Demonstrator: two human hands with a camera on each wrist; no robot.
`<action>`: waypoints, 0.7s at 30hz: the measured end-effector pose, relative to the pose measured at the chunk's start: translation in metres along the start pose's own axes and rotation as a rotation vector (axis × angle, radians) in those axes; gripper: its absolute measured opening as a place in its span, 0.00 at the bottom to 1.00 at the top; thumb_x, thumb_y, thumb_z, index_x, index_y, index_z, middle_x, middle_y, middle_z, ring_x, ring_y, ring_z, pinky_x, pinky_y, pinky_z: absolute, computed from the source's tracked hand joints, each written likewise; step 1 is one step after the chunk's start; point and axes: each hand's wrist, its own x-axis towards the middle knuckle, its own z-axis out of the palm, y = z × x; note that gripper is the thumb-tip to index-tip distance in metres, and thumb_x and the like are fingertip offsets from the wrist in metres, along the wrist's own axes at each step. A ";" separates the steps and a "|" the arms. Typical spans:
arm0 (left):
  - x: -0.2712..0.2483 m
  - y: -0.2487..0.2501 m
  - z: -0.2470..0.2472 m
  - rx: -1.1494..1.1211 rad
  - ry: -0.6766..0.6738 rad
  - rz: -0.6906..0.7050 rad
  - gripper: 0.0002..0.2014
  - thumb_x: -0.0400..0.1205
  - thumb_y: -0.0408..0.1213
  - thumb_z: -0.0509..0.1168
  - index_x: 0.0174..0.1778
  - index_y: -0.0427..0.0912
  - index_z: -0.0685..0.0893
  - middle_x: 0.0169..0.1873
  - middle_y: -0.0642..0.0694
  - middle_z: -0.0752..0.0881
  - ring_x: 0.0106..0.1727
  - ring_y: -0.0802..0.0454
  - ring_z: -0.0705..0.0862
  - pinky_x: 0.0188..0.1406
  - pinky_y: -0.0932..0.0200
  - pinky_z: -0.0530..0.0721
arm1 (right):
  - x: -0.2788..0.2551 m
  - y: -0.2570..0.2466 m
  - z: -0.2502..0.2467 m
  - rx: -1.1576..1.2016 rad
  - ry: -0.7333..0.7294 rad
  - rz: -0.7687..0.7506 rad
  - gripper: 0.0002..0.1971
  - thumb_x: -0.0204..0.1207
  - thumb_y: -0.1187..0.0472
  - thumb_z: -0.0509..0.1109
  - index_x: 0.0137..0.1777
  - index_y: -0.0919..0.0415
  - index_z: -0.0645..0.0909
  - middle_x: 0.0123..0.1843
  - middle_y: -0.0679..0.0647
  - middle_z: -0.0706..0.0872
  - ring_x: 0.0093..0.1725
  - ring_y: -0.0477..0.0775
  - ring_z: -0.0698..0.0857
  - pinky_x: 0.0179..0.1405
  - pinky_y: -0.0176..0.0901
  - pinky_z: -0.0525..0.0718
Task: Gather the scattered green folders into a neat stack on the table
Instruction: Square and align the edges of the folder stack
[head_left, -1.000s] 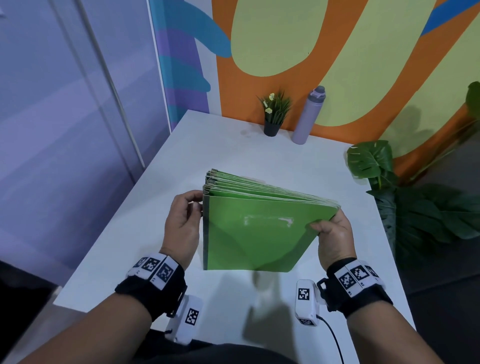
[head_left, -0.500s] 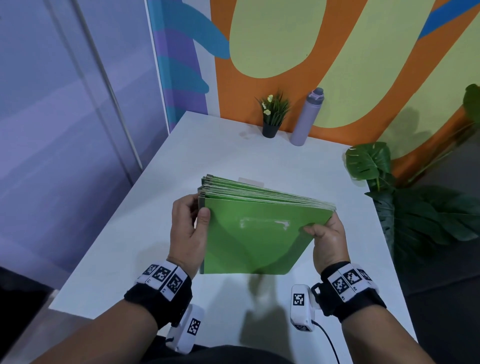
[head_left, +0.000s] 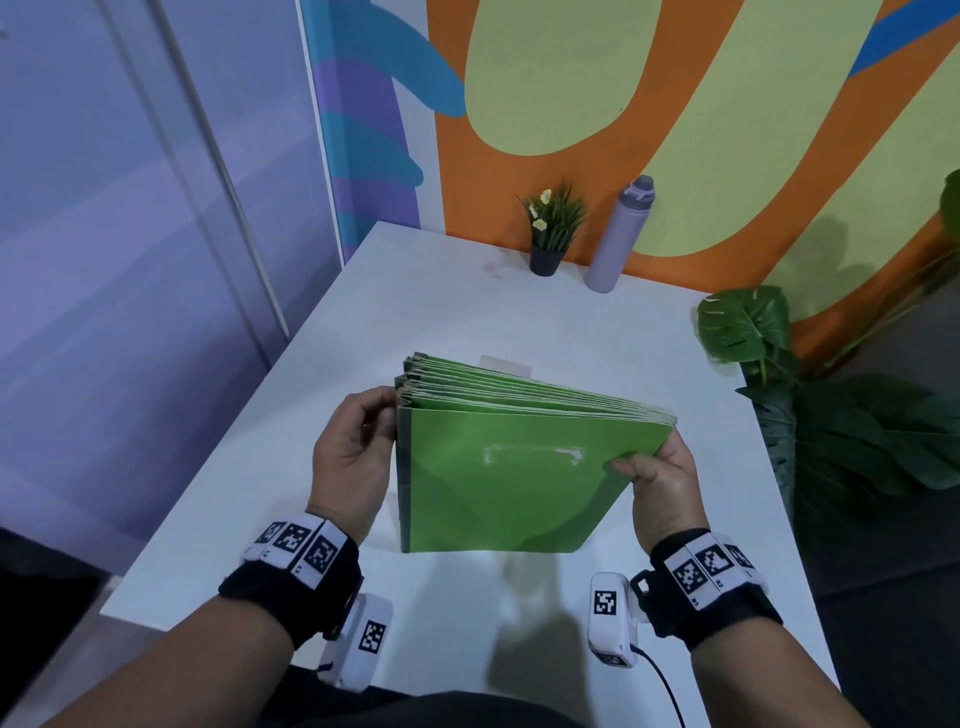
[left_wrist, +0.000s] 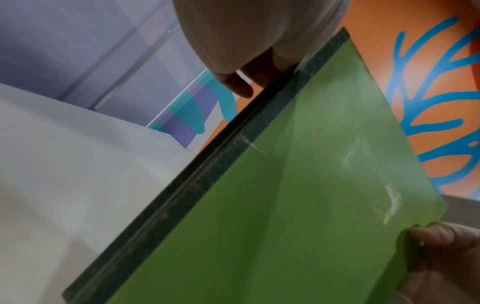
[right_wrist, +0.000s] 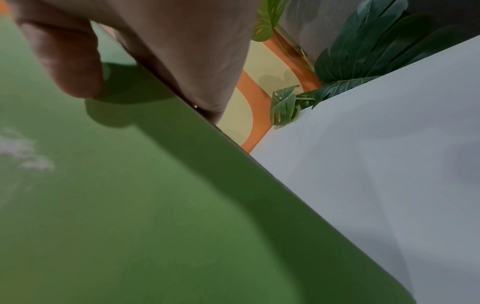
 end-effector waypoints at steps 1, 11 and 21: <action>0.002 0.001 -0.001 0.009 -0.005 0.014 0.24 0.84 0.26 0.62 0.47 0.67 0.86 0.51 0.42 0.88 0.52 0.51 0.86 0.57 0.58 0.83 | 0.001 0.000 0.000 0.006 -0.005 0.000 0.25 0.57 0.82 0.59 0.39 0.54 0.87 0.35 0.50 0.90 0.38 0.52 0.88 0.38 0.37 0.84; 0.007 0.000 0.003 -0.001 0.016 0.009 0.21 0.80 0.21 0.63 0.41 0.58 0.85 0.47 0.41 0.88 0.46 0.50 0.83 0.53 0.49 0.82 | 0.003 0.003 0.001 0.014 0.026 0.021 0.26 0.58 0.85 0.57 0.47 0.59 0.82 0.37 0.51 0.90 0.39 0.53 0.87 0.40 0.39 0.85; 0.012 0.010 -0.004 -0.175 -0.062 -0.122 0.20 0.78 0.19 0.66 0.39 0.51 0.93 0.39 0.55 0.94 0.43 0.58 0.90 0.50 0.62 0.88 | 0.001 0.002 0.002 0.005 0.017 0.034 0.25 0.59 0.85 0.57 0.47 0.59 0.81 0.37 0.51 0.90 0.39 0.53 0.87 0.40 0.39 0.85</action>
